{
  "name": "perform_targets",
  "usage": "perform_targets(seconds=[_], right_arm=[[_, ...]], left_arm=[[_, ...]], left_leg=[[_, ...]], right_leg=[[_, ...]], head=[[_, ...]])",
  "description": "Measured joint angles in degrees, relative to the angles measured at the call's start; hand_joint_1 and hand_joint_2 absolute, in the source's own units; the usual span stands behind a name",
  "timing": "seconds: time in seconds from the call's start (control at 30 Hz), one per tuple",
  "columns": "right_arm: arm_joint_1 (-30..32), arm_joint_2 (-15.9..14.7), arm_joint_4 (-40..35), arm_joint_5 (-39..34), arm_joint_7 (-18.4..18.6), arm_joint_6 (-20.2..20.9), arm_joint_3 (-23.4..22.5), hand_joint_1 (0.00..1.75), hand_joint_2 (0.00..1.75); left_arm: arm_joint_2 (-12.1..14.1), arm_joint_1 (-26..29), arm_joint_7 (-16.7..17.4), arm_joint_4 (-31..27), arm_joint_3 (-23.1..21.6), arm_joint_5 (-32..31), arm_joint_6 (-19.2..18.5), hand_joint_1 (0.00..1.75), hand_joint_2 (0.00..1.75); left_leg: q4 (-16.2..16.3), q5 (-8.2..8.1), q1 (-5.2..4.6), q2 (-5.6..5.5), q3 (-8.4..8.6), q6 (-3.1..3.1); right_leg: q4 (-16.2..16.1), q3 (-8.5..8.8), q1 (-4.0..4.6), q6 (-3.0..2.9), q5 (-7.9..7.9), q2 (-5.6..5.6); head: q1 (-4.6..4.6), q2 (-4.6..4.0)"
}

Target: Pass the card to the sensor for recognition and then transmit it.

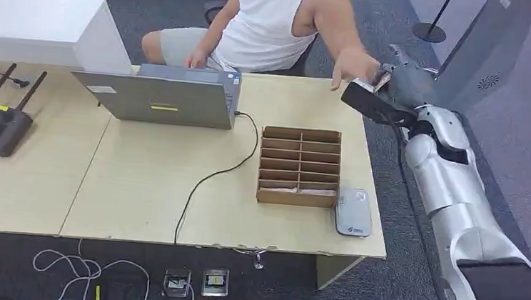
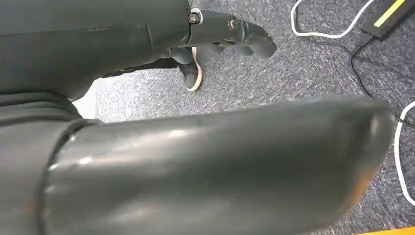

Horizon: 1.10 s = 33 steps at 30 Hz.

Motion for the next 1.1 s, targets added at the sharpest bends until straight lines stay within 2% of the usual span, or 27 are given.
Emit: perform_targets(seconds=[0.33,0.37,0.4,0.47,0.73,0.9,1.1], right_arm=[[-0.91,1.42,4.07,-0.72,-0.85,-1.66,0.74,1.75,1.75],[-1.04,1.55,4.46,-0.87,-0.87,-1.83,0.78,1.52,1.75],[-1.12,1.64,4.78,-0.90,-0.90,-2.12,0.83,0.07,1.75],[-1.33,1.84,5.49,-1.14,-0.92,-2.97,1.16,0.00,1.75],[-2.11,2.29,7.34,-2.76,-1.01,-8.85,1.31,0.00,1.75],[-3.11,2.29,7.95,-3.50,-1.42,-10.69,1.29,0.00,1.75],[-4.28,2.25,8.06,-8.18,-4.00,-14.78,1.05,0.00,1.75]], left_arm=[[-0.04,-0.79,0.02,-0.02,-0.94,-0.41,-1.31,0.00,0.00],[-0.04,-0.99,0.02,-0.02,-0.98,-0.41,-1.44,0.00,0.00],[-0.04,-1.16,0.02,-0.02,-1.05,-0.42,-1.64,0.00,0.00],[-0.04,-1.42,0.02,-0.04,-1.36,-0.41,-1.79,0.00,0.00],[-0.04,-1.99,0.04,-0.04,-2.01,-0.39,-1.86,0.00,0.00],[0.00,-2.17,0.02,-0.04,-2.49,-0.26,-1.90,0.00,0.00],[-0.04,-2.13,0.02,-0.04,-2.86,1.11,-1.68,0.00,0.00]], left_leg=[[0.00,0.03,0.00,-0.01,0.01,-0.03],[0.00,0.03,0.00,-0.01,0.01,-0.03],[0.00,0.03,0.00,-0.01,0.01,-0.03],[0.01,0.03,0.00,0.00,0.02,-0.03],[0.01,0.03,0.00,-0.01,0.01,-0.03],[0.02,0.03,0.00,0.01,0.03,-0.03],[0.02,0.03,0.00,0.02,0.03,-0.04]], right_leg=[[0.00,0.01,0.00,0.00,0.00,-0.01],[0.00,0.01,0.00,0.00,0.01,-0.01],[0.00,0.01,0.00,0.00,0.01,0.00],[0.00,0.01,0.00,0.00,0.01,0.00],[0.00,0.00,0.00,0.00,0.01,0.00],[0.00,0.00,0.00,0.00,0.01,0.01],[0.00,-0.01,0.00,-0.01,0.01,0.03]], head=[[0.00,0.00],[0.00,0.00],[0.00,0.00],[0.00,0.00],[0.00,0.00],[0.02,0.00],[0.00,0.00]])
